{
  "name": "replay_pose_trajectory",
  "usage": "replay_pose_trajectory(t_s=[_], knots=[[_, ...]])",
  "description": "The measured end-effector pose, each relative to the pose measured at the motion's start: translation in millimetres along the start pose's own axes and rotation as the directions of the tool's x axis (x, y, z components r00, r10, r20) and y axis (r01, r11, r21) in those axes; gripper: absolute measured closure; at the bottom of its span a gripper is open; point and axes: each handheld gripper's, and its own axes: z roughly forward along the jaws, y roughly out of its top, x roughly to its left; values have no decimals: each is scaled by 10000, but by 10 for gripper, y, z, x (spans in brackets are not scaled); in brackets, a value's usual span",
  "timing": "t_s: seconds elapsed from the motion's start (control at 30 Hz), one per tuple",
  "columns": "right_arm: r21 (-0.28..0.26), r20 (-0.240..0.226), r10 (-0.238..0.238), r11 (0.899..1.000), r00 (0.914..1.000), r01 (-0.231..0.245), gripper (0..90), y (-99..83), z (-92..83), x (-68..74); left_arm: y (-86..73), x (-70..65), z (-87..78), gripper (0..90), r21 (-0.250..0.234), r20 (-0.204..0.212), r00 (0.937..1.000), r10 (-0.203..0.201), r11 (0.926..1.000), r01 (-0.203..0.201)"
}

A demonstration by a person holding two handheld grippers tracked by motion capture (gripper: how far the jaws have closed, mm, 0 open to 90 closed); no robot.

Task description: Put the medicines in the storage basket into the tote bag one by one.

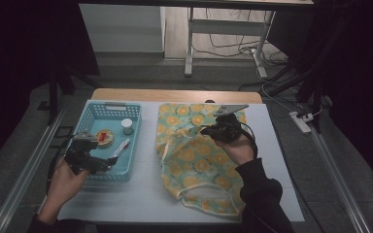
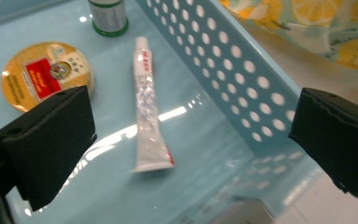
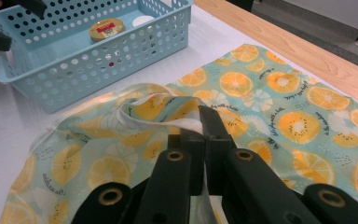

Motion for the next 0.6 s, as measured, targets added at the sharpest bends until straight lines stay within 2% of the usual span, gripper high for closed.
replay_pose_trajectory(t_s=[0.27,0.37,0.6], knots=[[-12,-11,-59,10000,10000,59,899,0,4,6,134,202,65,0,-25,-164,9998,-66,10000,66],[-11,10,-50,10000,10000,50,899,-5,5,0,166,269,95,0,-19,-39,9998,-172,9999,172],[29,6,-51,10000,10000,51,899,-11,16,-13,273,369,177,0,145,-256,9996,-143,9998,147]])
